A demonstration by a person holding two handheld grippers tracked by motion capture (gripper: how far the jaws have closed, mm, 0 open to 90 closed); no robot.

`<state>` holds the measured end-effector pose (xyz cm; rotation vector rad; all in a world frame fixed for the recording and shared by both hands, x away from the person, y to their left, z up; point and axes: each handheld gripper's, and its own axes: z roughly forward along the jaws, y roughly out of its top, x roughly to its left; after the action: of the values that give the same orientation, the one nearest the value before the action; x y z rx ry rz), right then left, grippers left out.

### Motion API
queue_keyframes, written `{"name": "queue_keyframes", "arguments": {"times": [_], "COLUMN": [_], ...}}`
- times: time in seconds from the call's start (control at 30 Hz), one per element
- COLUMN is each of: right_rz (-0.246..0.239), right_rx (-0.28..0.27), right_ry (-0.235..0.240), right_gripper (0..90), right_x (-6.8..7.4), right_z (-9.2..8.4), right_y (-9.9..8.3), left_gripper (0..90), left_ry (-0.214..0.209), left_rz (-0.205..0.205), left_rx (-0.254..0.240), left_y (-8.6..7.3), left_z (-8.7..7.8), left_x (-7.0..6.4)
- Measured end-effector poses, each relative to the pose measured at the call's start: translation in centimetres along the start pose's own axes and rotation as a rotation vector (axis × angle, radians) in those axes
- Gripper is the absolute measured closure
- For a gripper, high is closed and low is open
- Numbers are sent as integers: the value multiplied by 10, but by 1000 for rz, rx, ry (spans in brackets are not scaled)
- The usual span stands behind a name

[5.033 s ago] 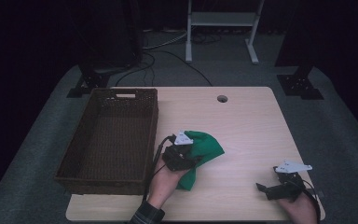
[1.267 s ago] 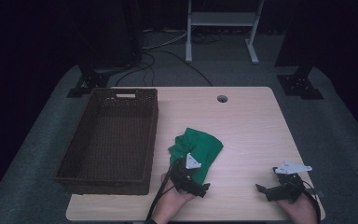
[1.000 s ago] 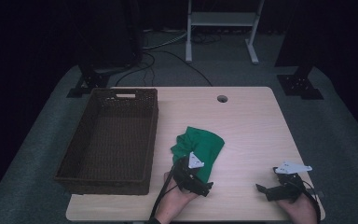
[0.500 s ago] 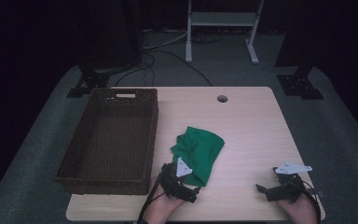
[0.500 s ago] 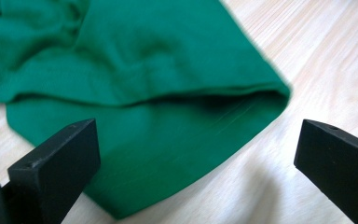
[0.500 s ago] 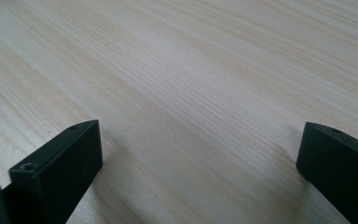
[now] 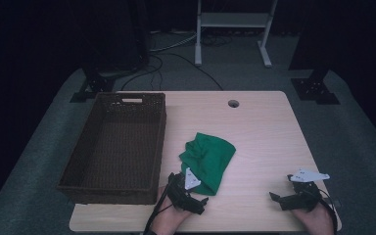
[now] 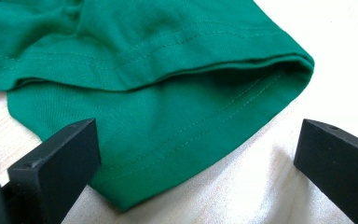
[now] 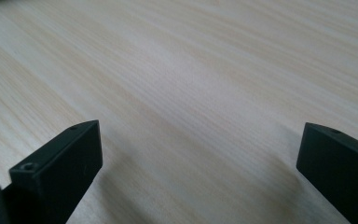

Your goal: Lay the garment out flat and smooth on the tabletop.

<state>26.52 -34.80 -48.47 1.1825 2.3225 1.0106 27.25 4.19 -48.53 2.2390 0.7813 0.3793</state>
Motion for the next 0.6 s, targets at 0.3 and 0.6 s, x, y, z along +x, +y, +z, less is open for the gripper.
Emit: {"name": "queue_keyframes", "arguments": {"times": [0.3, 0.6], "right_rz": [-39, -60], "right_rx": [-64, -88], "right_ry": [-5, 21], "right_gripper": [0, 0], "right_x": [4, 9], "right_z": [-5, -4], "right_y": [13, 24], "left_gripper": [0, 0], "left_ry": [-1, -8], "left_rz": [-1, 5], "left_rx": [-1, 1], "left_y": [0, 0], "left_z": [0, 0], "left_x": [0, 1]}}
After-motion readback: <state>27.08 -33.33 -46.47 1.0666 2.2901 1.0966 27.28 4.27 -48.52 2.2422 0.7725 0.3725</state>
